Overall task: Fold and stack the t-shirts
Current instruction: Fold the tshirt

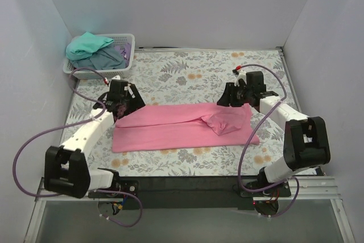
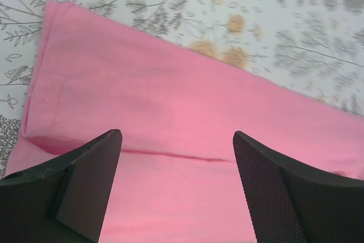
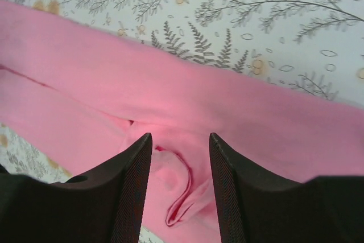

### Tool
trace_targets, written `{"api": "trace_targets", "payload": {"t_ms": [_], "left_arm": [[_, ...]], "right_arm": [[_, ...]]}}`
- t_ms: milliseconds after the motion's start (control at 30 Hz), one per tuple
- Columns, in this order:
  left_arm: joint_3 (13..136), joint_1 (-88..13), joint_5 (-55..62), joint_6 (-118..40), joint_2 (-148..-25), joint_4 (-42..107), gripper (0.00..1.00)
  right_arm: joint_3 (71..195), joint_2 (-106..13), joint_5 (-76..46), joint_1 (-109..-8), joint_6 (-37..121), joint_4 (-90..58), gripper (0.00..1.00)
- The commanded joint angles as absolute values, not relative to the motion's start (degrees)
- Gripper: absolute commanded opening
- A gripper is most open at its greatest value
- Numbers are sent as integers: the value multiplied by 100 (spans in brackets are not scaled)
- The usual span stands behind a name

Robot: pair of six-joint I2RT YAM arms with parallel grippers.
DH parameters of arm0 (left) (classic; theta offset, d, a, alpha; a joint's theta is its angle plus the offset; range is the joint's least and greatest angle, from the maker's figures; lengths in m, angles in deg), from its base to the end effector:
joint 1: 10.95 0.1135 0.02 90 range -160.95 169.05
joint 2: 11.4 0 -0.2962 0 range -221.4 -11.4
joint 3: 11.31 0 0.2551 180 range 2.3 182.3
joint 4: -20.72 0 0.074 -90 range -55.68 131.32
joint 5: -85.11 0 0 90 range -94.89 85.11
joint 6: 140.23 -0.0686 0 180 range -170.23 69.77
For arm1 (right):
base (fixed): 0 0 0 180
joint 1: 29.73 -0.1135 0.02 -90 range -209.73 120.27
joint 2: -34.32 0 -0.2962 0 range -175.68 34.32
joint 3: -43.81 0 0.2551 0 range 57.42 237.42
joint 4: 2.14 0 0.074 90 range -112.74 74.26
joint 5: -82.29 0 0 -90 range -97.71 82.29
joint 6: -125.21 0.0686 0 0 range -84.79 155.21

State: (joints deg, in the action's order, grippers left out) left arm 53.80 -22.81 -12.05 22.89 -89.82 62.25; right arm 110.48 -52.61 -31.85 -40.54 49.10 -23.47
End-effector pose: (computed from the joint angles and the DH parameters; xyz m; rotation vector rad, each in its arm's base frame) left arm 0.2862 -0.0514 0.2288 -1.3553 2.1888 -0.4321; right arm 0.3342 0.0924 0.2303 -0.1598 2.3145 0.7044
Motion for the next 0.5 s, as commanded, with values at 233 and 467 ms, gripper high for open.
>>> {"api": "trace_targets", "payload": {"t_ms": [233, 467], "left_arm": [[3939, -2879, -841, 2086, -6864, 5823, 79], [3877, -2950, -955, 2078, -6774, 5621, 79]], "right_arm": [[11033, -6165, -4567, -4299, 4436, -1733, 51], [10849, -6490, -4892, -4555, 4348, -1741, 51]]}}
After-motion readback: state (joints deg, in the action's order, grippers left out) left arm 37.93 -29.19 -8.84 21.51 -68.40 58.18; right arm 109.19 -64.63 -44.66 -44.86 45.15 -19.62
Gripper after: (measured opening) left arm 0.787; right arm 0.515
